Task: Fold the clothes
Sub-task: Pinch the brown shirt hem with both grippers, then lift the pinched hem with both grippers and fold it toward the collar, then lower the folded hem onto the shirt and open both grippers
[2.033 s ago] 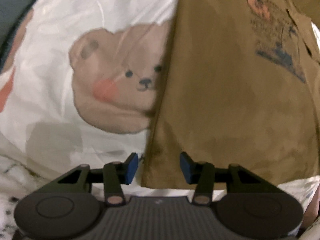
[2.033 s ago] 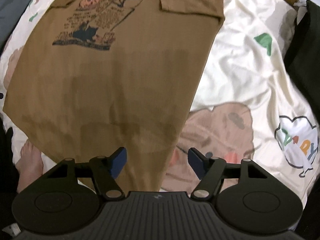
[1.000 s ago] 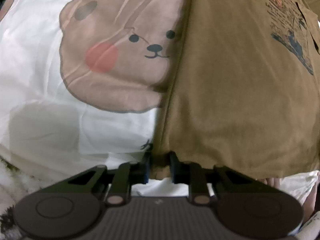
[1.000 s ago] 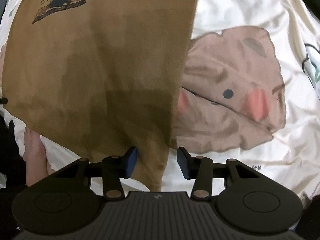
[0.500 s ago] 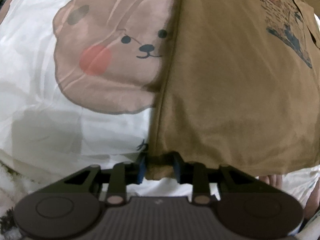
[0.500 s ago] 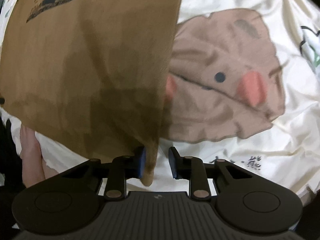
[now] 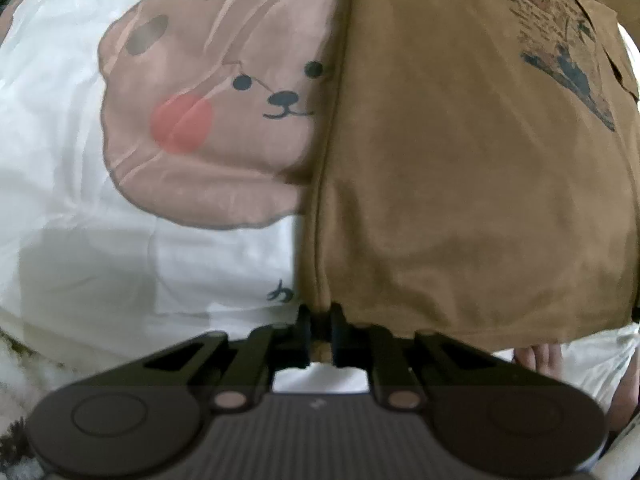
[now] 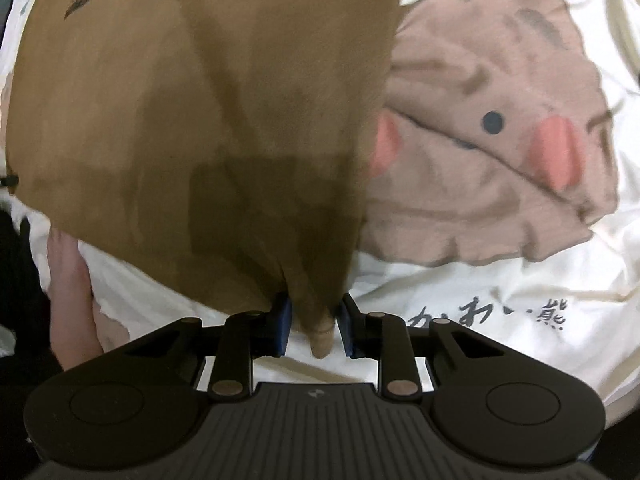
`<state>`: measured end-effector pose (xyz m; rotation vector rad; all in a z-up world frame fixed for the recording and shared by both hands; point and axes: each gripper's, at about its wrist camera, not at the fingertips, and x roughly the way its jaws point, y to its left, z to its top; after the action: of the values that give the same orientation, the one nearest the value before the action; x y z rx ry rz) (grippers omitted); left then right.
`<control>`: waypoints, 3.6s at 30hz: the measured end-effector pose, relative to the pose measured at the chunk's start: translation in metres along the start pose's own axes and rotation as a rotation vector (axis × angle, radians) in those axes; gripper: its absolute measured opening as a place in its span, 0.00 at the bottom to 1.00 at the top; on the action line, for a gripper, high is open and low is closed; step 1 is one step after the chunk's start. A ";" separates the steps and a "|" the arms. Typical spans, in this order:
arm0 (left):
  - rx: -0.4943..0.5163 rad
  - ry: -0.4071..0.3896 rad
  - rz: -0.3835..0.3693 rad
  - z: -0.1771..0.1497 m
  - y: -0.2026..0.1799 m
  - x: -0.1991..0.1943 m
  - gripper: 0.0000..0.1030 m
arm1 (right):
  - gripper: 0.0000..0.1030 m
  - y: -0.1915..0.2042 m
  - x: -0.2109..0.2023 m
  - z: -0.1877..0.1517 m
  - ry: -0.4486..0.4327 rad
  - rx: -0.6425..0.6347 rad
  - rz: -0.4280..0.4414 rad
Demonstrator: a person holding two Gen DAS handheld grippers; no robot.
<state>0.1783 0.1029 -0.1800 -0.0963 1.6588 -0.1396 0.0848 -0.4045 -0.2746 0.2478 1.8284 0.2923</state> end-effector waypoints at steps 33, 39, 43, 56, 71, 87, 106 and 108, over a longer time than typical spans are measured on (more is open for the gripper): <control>-0.149 -0.478 -0.148 0.081 0.019 -0.083 0.02 | 0.05 -0.037 -0.186 0.071 -0.561 -0.036 0.118; -0.178 -0.531 -0.165 0.121 0.020 -0.095 0.02 | 0.05 -0.045 -0.194 0.096 -0.613 -0.007 0.108; -0.156 -0.524 -0.141 0.164 0.009 -0.090 0.02 | 0.05 -0.052 -0.195 0.118 -0.626 0.003 0.099; -0.130 -0.489 -0.108 0.273 -0.011 -0.069 0.02 | 0.05 -0.071 -0.182 0.191 -0.647 0.050 0.085; -0.123 -0.480 -0.102 0.312 -0.018 -0.030 0.02 | 0.05 -0.087 -0.164 0.250 -0.638 0.036 0.065; -0.210 -0.557 -0.187 0.329 -0.011 -0.007 0.02 | 0.05 -0.093 -0.162 0.280 -0.676 0.070 0.060; -0.207 -0.703 -0.229 0.356 -0.019 -0.028 0.02 | 0.05 -0.109 -0.182 0.308 -0.773 0.134 0.080; -0.223 -0.724 -0.234 0.359 -0.017 -0.026 0.02 | 0.05 -0.111 -0.181 0.311 -0.778 0.140 0.080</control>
<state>0.5378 0.0774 -0.1836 -0.4569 0.9303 -0.0815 0.4314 -0.5446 -0.2275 0.4602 1.0690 0.0957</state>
